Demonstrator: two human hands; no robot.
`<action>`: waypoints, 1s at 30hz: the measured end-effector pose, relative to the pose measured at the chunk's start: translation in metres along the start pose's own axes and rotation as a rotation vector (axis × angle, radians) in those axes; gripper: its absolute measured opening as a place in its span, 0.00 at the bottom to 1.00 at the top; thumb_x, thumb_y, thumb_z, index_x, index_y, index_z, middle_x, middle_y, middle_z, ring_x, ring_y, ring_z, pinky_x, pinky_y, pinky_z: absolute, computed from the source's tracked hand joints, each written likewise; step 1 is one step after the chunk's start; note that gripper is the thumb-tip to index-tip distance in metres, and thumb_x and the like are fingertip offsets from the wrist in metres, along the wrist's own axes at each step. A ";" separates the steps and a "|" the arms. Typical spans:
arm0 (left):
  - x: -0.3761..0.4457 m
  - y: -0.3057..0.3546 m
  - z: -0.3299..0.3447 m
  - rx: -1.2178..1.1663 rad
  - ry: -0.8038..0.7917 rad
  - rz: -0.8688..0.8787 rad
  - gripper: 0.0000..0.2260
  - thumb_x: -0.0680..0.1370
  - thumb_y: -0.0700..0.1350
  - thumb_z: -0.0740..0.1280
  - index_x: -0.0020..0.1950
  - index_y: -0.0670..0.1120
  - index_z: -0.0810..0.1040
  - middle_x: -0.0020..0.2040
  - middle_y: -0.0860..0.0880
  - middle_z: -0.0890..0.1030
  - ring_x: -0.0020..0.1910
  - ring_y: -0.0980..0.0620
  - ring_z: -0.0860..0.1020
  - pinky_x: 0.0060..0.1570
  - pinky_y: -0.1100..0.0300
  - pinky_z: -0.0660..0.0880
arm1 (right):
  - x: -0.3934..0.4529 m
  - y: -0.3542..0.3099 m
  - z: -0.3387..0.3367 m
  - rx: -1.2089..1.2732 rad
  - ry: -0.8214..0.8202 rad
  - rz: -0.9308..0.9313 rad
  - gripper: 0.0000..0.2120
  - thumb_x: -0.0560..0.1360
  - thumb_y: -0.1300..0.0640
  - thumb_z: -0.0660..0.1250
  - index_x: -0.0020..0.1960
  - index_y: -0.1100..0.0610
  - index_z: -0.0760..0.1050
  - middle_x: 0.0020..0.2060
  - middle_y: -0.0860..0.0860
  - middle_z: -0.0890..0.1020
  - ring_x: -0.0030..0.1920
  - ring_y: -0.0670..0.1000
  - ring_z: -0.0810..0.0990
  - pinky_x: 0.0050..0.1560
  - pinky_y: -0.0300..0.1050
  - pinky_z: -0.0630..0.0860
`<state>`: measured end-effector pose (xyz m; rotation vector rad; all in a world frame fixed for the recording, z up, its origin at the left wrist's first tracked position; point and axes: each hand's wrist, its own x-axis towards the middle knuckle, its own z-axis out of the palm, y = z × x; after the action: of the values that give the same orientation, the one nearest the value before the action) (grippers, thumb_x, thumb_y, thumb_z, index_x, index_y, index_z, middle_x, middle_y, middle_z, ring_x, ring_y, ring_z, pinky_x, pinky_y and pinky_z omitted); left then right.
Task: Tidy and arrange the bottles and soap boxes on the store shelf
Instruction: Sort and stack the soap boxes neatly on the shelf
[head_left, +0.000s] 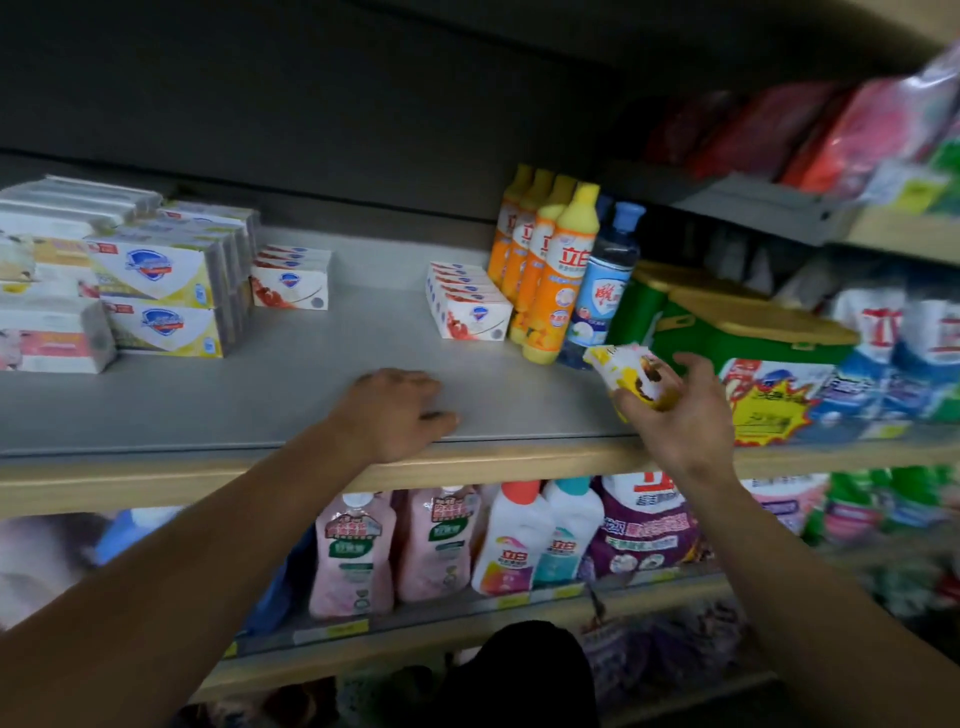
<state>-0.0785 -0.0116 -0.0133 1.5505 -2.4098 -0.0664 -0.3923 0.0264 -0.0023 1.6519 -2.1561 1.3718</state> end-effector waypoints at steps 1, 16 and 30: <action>0.000 -0.002 0.003 0.009 -0.010 -0.004 0.36 0.71 0.67 0.50 0.71 0.48 0.71 0.72 0.48 0.71 0.71 0.47 0.68 0.70 0.54 0.63 | 0.002 0.006 0.000 -0.028 0.011 -0.007 0.35 0.66 0.43 0.76 0.68 0.55 0.69 0.57 0.60 0.78 0.57 0.62 0.76 0.54 0.53 0.76; 0.002 -0.009 0.010 -0.062 0.009 -0.030 0.26 0.78 0.61 0.60 0.74 0.53 0.67 0.76 0.52 0.65 0.75 0.51 0.61 0.75 0.57 0.55 | 0.004 0.013 0.038 -0.392 -0.079 0.117 0.30 0.75 0.33 0.57 0.65 0.54 0.72 0.62 0.58 0.73 0.61 0.64 0.70 0.58 0.57 0.69; -0.006 -0.010 -0.002 -0.151 0.024 -0.028 0.25 0.77 0.58 0.65 0.71 0.49 0.73 0.72 0.49 0.72 0.70 0.49 0.69 0.70 0.59 0.63 | -0.007 0.001 0.025 -0.465 -0.190 -0.139 0.25 0.78 0.43 0.58 0.71 0.53 0.68 0.66 0.56 0.73 0.67 0.61 0.67 0.68 0.55 0.64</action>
<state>-0.0665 -0.0103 -0.0148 1.5078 -2.3066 -0.2283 -0.3797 0.0148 -0.0213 1.7468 -2.1841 0.6310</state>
